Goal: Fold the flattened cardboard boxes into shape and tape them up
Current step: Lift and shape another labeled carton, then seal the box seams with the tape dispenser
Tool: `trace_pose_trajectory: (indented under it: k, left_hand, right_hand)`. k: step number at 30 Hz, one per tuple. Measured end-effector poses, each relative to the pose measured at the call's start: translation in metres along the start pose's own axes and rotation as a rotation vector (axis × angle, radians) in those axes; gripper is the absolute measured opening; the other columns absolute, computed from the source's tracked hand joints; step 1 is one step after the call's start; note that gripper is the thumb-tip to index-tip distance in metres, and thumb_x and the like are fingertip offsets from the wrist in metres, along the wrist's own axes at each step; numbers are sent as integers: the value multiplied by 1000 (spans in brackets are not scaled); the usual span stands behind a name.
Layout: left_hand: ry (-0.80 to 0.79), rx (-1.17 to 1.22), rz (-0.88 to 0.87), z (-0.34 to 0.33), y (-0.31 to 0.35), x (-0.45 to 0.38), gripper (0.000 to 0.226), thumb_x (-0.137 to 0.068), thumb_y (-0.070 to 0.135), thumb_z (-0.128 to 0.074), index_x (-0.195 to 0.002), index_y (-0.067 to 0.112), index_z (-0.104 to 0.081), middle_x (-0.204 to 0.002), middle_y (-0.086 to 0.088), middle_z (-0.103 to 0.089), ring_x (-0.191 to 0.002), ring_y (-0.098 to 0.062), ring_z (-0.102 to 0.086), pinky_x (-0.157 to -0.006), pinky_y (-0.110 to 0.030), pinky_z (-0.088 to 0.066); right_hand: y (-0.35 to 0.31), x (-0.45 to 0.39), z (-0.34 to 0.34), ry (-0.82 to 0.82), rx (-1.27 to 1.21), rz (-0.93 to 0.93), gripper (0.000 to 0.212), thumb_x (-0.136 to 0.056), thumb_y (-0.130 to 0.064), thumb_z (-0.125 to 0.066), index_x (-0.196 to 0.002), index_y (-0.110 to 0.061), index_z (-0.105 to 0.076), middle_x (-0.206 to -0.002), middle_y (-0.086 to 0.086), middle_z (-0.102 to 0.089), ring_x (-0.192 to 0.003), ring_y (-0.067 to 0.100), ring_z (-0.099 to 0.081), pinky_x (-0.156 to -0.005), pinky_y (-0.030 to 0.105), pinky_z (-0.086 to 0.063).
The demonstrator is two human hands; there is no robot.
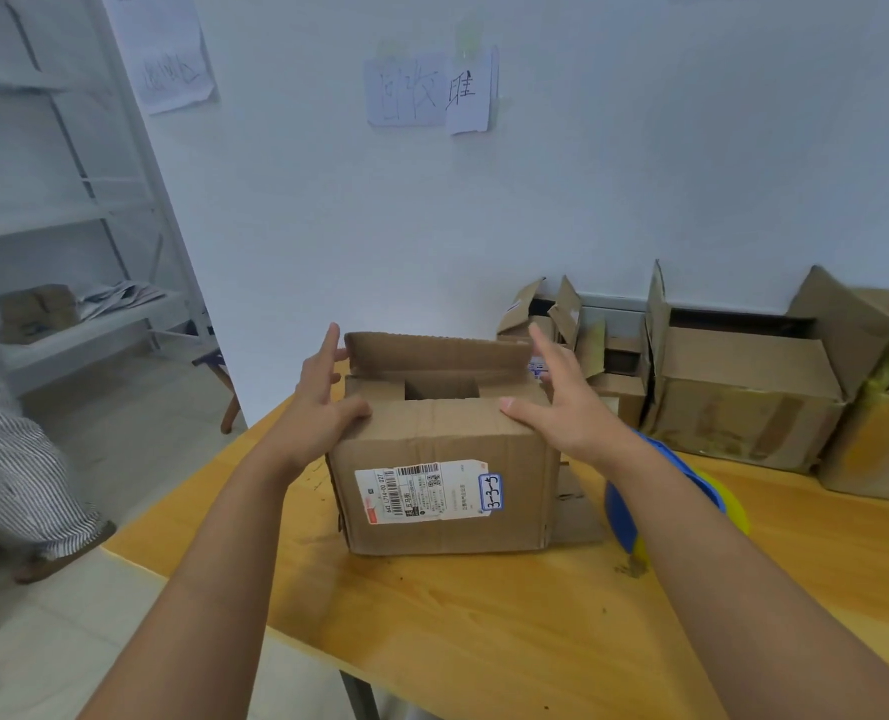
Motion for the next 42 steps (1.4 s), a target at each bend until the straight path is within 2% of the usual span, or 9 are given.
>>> trace_pose_trajectory:
  k: [4, 7, 14, 18, 22, 25, 30, 36, 42]
  left_hand:
    - [39, -67, -22, 3, 5, 0, 61, -95, 18, -54, -144, 50, -36, -134, 9, -32, -127, -10, -34, -80, -14, -35]
    - [82, -113, -50, 3, 10, 3, 38, -93, 18, -56, -124, 41, -57, -128, 5, -38, -127, -13, -36, -98, -27, -40]
    - [30, -679, -177, -12, 35, 7, 45, -95, 41, -38, -128, 22, -62, -138, 3, -53, -139, -24, -33, -116, -42, -24]
    - [-135, -876, -172, -51, 48, 19, 101, -73, 93, -10, -146, 29, -39, -150, 0, -40, -142, -26, -29, -117, -43, -25]
    - [-202, -1025, -120, -68, 46, 24, 134, -43, 108, -1, -156, 38, -15, -164, -6, -16, -150, -32, -8, -122, -49, -8]
    - [-198, -1041, -125, -68, 47, 22, 133, -42, 109, -5, -156, 40, -14, -163, -6, -18, -150, -32, -10, -122, -50, -9]
    - [-172, -1083, -92, -66, 44, 21, 126, -42, 110, -8, -152, 50, -13, -163, 4, -19, -149, -25, -14, -110, -62, -18]
    - [-233, -980, -72, -69, 49, 20, 128, -36, 110, -24, -151, 54, -12, -161, 5, -23, -148, -23, -13, -111, -50, -31]
    - [-215, -995, -91, -76, 55, 26, 119, -43, 109, -24, -150, 58, -13, -161, 7, -24, -148, -22, -14, -110, -48, -32]
  right_hand:
    - [6, -4, -2, 34, 24, 2, 70, -92, -40, -68, -152, -41, -32, -135, -14, -27, -130, 9, -34, -109, 33, -34]
    - [9, -3, 1, 128, 136, 35, 49, -94, -44, -64, -140, -32, -52, -129, -12, -39, -125, 10, -42, -105, 33, -37]
    - [2, 5, 2, 223, 261, 108, 26, -98, -37, -57, -114, -22, -71, -115, -13, -51, -104, 4, -49, -78, 12, -35]
    - [4, 4, 2, 208, 284, 90, 28, -99, -37, -56, -118, -21, -69, -116, -13, -48, -106, 5, -47, -75, 13, -33]
    - [7, 5, 0, 176, 240, 73, 37, -101, -43, -51, -128, -22, -64, -125, -11, -51, -116, 8, -49, -84, 18, -38]
    - [9, 14, 9, 196, 87, 84, 49, -102, -53, -40, -140, -26, -54, -134, -13, -54, -123, 5, -47, -98, 28, -40]
    - [53, 52, 58, 431, 374, -128, 28, -97, -43, -42, -109, -24, -58, -104, -2, -62, -91, 15, -55, -71, 33, -45]
    - [114, 86, 39, 18, 853, -518, 79, -96, -58, -50, -155, -16, -17, -122, 7, -61, -106, 26, -60, -83, 41, -50]
    - [102, 96, 39, 69, 769, -487, 77, -102, -23, -47, -159, -20, 3, -84, 0, -58, -78, 17, -60, -63, 32, -43]
Point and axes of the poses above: each hand's wrist, its own x-axis away from the middle knuckle, its own z-axis out of the back of the hand, y = z × x, the point moved 9 cm from there along -x, towards the middle knuckle
